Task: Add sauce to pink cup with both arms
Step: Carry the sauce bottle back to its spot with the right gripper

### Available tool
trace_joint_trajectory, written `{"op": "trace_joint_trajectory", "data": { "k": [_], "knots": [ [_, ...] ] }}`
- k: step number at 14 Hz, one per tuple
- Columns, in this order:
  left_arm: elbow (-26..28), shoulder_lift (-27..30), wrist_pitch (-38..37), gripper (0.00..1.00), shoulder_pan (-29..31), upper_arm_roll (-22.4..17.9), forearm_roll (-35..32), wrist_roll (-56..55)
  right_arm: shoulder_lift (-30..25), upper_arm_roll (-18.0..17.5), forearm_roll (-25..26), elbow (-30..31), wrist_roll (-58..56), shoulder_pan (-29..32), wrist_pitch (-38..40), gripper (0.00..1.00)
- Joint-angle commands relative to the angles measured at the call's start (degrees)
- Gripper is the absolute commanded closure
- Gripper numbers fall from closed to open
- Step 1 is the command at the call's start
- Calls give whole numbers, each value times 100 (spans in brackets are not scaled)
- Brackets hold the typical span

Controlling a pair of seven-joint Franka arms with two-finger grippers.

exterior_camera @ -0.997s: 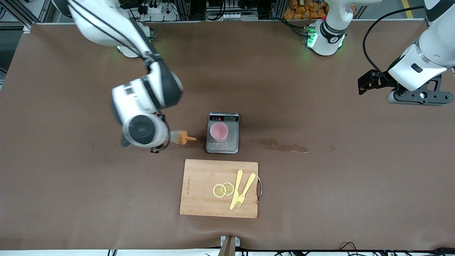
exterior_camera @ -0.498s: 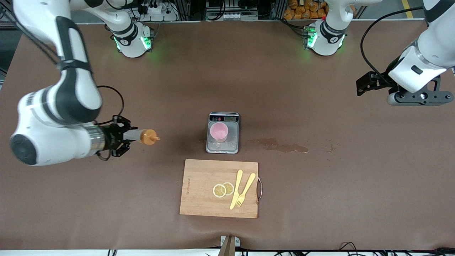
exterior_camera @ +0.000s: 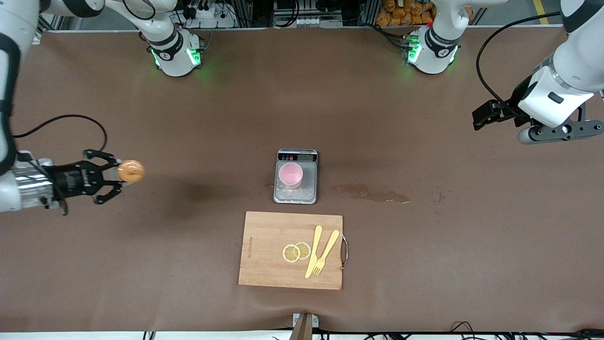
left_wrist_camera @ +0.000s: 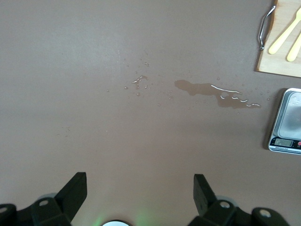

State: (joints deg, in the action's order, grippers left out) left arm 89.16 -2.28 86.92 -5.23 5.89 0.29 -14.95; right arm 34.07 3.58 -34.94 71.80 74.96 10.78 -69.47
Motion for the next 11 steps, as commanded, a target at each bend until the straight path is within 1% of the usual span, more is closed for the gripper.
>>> {"op": "trace_joint_trajectory", "data": {
  "k": [1, 2, 3, 4, 7, 11],
  "knots": [
    [-21, -61, 10, 0, 30, 9, 50, 89, -33, -112, -241, 631, -1382, 712, 126, 100],
    [-74, -70, 10, 0, -4, 9, 76, 28, 37, -112, -250, 816, -1866, 950, 109, 100],
    [-248, -70, 10, 0, -48, 9, 42, 10, 221, -112, -285, 887, -2166, 1126, 117, 100],
    [-294, -70, 10, 0, -66, 18, 24, 10, 379, -112, -355, 906, -2309, 1267, 117, 100],
    [-311, -193, -8, 0, -128, 26, -3, 1, 714, -112, -391, 967, -2669, 1382, 74, 100],
    [-329, -211, 1, 0, -137, 18, -38, 62, 1478, -112, -645, 994, -3714, 1689, -41, 100]
  ]
}}
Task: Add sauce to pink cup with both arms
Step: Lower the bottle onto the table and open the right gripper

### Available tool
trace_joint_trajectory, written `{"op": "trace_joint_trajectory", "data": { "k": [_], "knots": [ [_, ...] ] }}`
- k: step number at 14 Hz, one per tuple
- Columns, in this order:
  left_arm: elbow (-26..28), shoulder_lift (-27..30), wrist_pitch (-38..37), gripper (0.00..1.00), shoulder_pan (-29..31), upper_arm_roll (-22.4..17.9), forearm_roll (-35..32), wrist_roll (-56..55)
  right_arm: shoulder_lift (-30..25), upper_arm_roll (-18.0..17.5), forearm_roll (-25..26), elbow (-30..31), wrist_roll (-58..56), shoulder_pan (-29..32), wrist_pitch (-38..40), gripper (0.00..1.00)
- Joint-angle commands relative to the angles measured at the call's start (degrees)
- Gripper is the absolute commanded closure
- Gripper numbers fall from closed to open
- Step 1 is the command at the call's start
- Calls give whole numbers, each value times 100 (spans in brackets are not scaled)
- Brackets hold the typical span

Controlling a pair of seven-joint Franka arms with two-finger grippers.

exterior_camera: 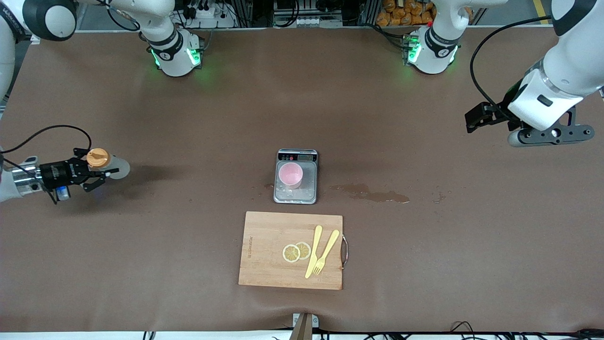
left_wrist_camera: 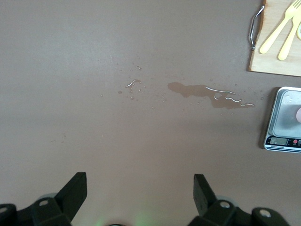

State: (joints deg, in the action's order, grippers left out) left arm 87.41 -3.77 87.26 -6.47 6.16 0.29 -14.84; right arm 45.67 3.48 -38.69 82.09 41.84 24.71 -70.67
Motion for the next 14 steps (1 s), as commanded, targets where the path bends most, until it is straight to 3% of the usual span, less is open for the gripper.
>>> {"op": "trace_joint_trajectory", "data": {
  "k": [1, 5, 6, 7, 8, 9, 14],
  "knots": [
    [-154, -62, -25, 0, -4, -10, -38, 69, 442, -102, -270, -35, -579, 324, 62, 100],
    [-154, -44, 19, 0, -13, -1, -90, 96, 689, -102, -270, -52, -1002, 447, -61, 98],
    [-154, -44, 27, 0, -21, 8, -99, 104, 689, -102, -261, -79, -950, 439, -61, 61],
    [-154, -53, 28, 0, -30, 8, -143, 218, 689, -93, -261, -88, -932, 421, -61, 46],
    [-154, -44, 36, 0, -30, 16, -195, 402, 689, -93, -261, -88, -932, 421, -87, 4],
    [-154, -53, 54, 0, -13, 34, -196, 543, 689, -93, -261, -96, -932, 438, -165, 0],
    [-162, -53, 107, 0, -21, 43, -187, 597, 646, -84, -244, -614, -845, 535, -158, 0]
  ]
}}
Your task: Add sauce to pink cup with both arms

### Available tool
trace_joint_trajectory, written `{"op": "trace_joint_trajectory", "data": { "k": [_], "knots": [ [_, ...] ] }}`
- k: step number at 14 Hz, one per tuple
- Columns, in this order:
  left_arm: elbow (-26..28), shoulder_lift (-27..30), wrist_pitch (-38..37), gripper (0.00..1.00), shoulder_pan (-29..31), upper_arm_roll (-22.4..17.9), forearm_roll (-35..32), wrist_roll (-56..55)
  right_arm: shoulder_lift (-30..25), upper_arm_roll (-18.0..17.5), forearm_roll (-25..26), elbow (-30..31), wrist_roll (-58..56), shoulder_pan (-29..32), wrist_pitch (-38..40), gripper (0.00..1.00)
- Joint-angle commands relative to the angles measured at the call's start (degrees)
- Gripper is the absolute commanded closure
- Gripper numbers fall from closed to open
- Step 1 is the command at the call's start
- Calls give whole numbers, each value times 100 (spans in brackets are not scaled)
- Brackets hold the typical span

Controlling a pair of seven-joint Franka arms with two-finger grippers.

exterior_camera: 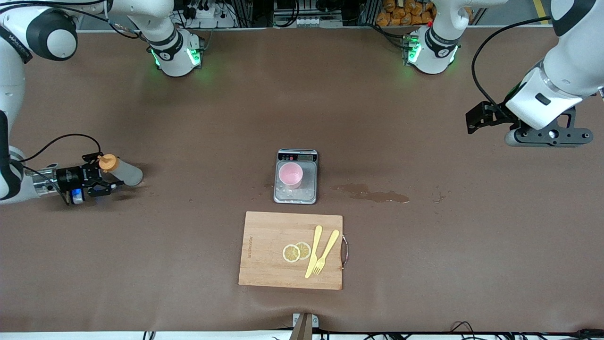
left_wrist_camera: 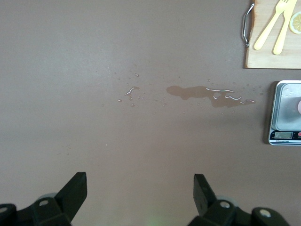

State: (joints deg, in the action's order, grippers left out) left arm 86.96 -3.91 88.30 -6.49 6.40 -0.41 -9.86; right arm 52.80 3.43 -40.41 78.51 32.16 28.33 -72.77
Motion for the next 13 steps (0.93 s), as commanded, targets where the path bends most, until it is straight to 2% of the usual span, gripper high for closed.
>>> {"op": "trace_joint_trajectory", "data": {
  "k": [1, 4, 6, 10, 13],
  "knots": [
    [-118, -39, 21, 0, -10, 11, -91, 98, -94, -71, -72, -466, 384, 181, 88, 0],
    [-109, -39, 91, 0, -1, 11, -82, 98, -147, -62, -11, -1292, 800, 243, 455, 0],
    [-118, -30, 91, 0, 16, 19, -73, 98, -199, -71, 260, -1645, 800, 234, 780, 0],
    [-118, -22, 91, 0, 17, 19, -73, 98, -778, -53, 375, -2093, 809, 261, 1817, 0],
    [-118, -13, 91, 0, 8, 19, -73, 90, -1401, -97, 420, -2165, 809, 261, 2371, 0]
  ]
}}
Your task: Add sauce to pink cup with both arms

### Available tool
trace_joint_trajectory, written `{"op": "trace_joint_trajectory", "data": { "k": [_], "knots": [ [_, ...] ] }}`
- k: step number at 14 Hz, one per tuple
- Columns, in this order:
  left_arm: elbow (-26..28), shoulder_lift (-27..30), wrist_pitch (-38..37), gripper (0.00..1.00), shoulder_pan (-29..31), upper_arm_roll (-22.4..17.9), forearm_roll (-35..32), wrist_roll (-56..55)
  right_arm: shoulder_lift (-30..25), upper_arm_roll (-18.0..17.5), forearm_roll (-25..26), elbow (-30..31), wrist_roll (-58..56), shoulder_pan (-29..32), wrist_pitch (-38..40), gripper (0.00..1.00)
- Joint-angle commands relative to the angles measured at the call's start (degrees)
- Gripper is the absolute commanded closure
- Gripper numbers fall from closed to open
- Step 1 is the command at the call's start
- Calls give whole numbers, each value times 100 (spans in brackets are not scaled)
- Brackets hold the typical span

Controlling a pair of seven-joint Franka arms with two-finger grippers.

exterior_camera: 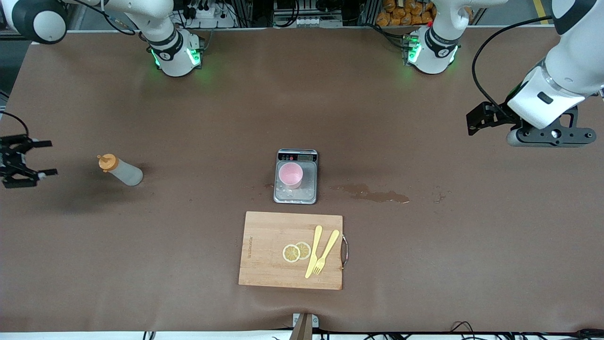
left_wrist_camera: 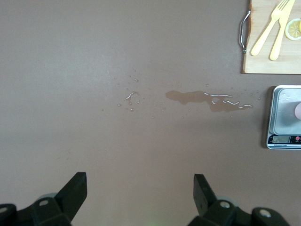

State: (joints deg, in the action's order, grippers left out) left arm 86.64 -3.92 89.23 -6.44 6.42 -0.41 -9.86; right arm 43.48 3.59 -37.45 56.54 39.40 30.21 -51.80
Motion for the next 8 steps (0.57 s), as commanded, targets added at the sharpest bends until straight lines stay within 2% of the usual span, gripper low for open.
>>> {"op": "trace_joint_trajectory", "data": {
  "k": [1, 3, 5, 6, 8],
  "knots": [
    [-86, -13, -2, 0, 2, 17, -73, 98, -646, -130, 115, 41, 85, 29, 450, 0],
    [-86, -4, -2, 0, 11, 17, -82, 98, -963, -200, 80, 32, 76, -128, 758, 0],
    [-86, -4, -2, 0, 20, 17, -82, 98, -1366, -480, 71, 32, 68, -348, 1057, 0],
    [-86, 5, -2, 0, 37, 17, -73, 98, -1473, -656, 80, 32, 68, -471, 1084, 0],
    [-77, 14, -11, 0, 20, 17, -73, 72, -1501, -693, 71, 32, 59, -909, 1094, 0]
  ]
}}
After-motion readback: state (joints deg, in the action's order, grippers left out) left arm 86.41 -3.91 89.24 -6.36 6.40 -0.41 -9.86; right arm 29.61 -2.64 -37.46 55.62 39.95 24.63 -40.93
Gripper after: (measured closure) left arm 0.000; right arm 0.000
